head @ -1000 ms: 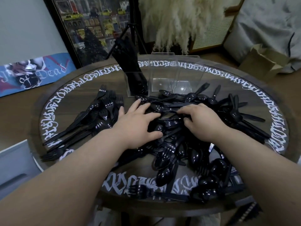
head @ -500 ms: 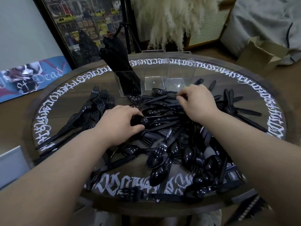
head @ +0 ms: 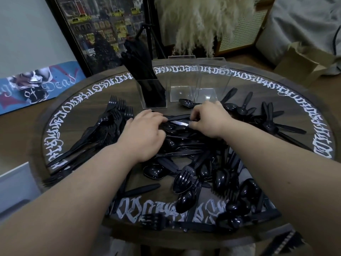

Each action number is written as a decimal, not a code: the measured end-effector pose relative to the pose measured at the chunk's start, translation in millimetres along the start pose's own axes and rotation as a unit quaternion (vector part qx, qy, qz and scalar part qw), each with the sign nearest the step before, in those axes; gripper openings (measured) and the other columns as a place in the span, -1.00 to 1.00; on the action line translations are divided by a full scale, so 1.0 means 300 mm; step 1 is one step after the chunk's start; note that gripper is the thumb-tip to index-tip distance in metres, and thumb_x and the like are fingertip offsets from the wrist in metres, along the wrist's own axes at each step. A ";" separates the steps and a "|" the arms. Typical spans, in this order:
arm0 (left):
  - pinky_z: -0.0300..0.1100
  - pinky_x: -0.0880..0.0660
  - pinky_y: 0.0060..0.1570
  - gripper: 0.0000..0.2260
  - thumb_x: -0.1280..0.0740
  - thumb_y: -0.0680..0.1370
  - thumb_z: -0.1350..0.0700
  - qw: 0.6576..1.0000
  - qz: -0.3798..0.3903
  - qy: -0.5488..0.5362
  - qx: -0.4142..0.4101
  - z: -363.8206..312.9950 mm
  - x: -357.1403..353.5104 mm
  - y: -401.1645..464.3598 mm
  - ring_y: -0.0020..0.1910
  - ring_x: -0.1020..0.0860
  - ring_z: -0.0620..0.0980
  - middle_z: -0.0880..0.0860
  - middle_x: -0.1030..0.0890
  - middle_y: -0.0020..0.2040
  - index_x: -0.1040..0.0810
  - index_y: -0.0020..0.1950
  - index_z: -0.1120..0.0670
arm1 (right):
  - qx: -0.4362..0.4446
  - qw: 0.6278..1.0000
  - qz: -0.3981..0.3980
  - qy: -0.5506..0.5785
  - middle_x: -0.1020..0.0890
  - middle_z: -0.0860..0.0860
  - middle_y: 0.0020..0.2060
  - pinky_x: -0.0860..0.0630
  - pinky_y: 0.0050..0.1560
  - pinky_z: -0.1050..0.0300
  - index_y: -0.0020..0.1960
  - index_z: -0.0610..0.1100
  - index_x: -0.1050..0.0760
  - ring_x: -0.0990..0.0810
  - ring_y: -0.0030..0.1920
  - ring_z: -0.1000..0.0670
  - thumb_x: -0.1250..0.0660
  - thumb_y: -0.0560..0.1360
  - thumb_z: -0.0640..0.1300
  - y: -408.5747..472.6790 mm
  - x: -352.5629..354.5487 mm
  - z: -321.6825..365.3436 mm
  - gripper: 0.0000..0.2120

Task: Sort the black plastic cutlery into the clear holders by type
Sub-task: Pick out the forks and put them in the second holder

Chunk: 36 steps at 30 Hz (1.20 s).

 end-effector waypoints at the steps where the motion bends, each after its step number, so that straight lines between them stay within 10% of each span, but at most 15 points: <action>1: 0.18 -0.05 0.47 -0.56 -0.06 0.56 0.00 1.000 0.018 0.005 0.006 -0.006 -0.010 0.000 0.53 -0.05 -0.05 -0.12 -0.29 0.49 -0.34 0.45 -0.06 | 0.000 1.000 -0.007 0.015 -0.53 0.01 -0.05 -0.39 0.24 -0.10 -0.17 0.11 -0.44 -0.41 0.14 -0.16 -0.32 0.49 0.09 -0.003 0.004 -0.005 -0.89; 12: 0.29 0.03 0.41 -0.48 -0.04 0.60 -0.15 0.991 0.055 0.084 0.084 0.027 -0.061 0.027 0.54 0.15 0.04 -0.03 0.00 0.58 -0.04 0.55 -0.11 | 0.003 0.999 -0.002 0.039 -0.63 -0.04 0.02 -0.37 -0.05 0.21 0.14 -0.12 -0.59 -0.56 0.05 -0.06 -0.42 0.43 0.13 -0.023 0.047 -0.050 -0.60; 19: 0.06 -0.21 0.40 -0.66 -0.09 0.64 -0.01 0.999 -0.037 0.038 -0.006 -0.044 -0.037 0.075 0.43 -0.17 0.00 -0.15 -0.36 0.44 -0.42 0.40 -0.09 | 0.012 1.000 0.028 -0.003 -0.61 -0.03 0.05 -0.39 0.03 0.19 0.12 -0.11 -0.56 -0.55 0.08 -0.07 -0.41 0.47 -0.04 -0.036 0.052 -0.060 -0.73; 29: 0.07 -0.31 0.27 -0.60 -0.29 0.57 0.03 0.987 -0.155 0.046 -0.019 -0.096 0.043 0.077 0.36 -0.26 0.07 -0.12 -0.40 0.40 -0.40 0.41 -0.12 | 0.035 0.999 0.020 0.024 -0.54 0.07 -0.19 -0.39 -0.06 0.19 -0.14 -0.02 -0.46 -0.53 -0.07 -0.03 -0.42 0.45 -0.12 -0.045 0.056 -0.058 -0.87; 36: 0.02 -0.17 0.30 -0.67 -0.19 0.62 -0.05 0.993 -0.091 0.048 -0.052 -0.114 0.031 0.071 0.33 -0.38 -0.06 -0.13 -0.52 0.28 -0.40 0.39 -0.19 | 0.100 0.985 -0.043 0.137 -0.54 0.17 -0.27 -0.47 -0.02 0.22 -0.13 0.01 -0.55 -0.55 -0.13 0.07 -0.44 0.45 -0.15 -0.092 0.158 0.024 -0.90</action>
Point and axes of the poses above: each hand's wrist, its own y-axis towards the middle knuckle, its own x-axis out of the back of the hand, z = x × y, the point moved 7 cm from there along y, towards the middle knuckle
